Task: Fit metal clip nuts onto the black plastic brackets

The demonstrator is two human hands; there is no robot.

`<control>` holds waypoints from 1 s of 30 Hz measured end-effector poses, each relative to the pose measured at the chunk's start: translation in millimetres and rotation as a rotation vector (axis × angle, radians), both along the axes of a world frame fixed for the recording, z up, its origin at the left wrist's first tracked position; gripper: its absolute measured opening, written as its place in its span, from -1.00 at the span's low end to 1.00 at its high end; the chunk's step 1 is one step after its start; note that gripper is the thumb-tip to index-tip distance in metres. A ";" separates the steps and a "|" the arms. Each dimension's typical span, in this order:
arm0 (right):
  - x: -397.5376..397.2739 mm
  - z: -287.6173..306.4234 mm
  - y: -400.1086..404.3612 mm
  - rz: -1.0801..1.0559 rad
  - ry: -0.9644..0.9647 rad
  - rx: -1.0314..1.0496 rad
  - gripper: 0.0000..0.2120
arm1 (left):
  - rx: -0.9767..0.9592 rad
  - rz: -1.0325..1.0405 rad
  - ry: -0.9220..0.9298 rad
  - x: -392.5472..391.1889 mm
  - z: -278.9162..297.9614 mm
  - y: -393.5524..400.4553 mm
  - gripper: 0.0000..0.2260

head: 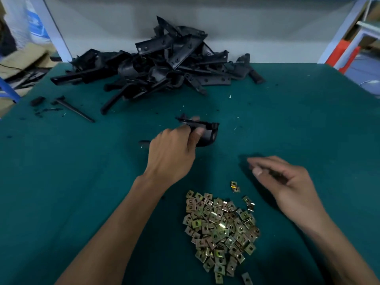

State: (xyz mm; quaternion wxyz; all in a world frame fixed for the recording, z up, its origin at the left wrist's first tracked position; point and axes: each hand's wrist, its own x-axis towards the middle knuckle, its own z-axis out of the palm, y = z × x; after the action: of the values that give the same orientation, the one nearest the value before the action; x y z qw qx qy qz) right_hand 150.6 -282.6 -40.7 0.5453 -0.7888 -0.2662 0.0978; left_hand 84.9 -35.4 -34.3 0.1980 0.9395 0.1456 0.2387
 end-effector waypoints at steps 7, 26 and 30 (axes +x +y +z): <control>-3.9 -5.1 7.0 0.092 -0.056 -0.137 -0.79 | 0.182 -0.090 0.030 -3.8 0.7 4.3 -0.45; 36.6 -6.3 26.9 -0.019 0.270 0.288 -0.83 | -0.973 -0.123 -0.113 2.2 16.2 51.6 -0.80; 50.1 -4.3 39.7 0.005 0.405 0.391 -0.84 | -1.383 -0.346 -0.201 -3.9 12.8 54.6 -0.80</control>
State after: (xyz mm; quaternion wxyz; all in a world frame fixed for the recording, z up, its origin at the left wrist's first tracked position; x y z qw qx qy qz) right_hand 200.7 -242.8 -45.0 0.7290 -0.6322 -0.1677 0.2016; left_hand 81.0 19.2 -21.5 0.7952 0.5820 0.0935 0.1421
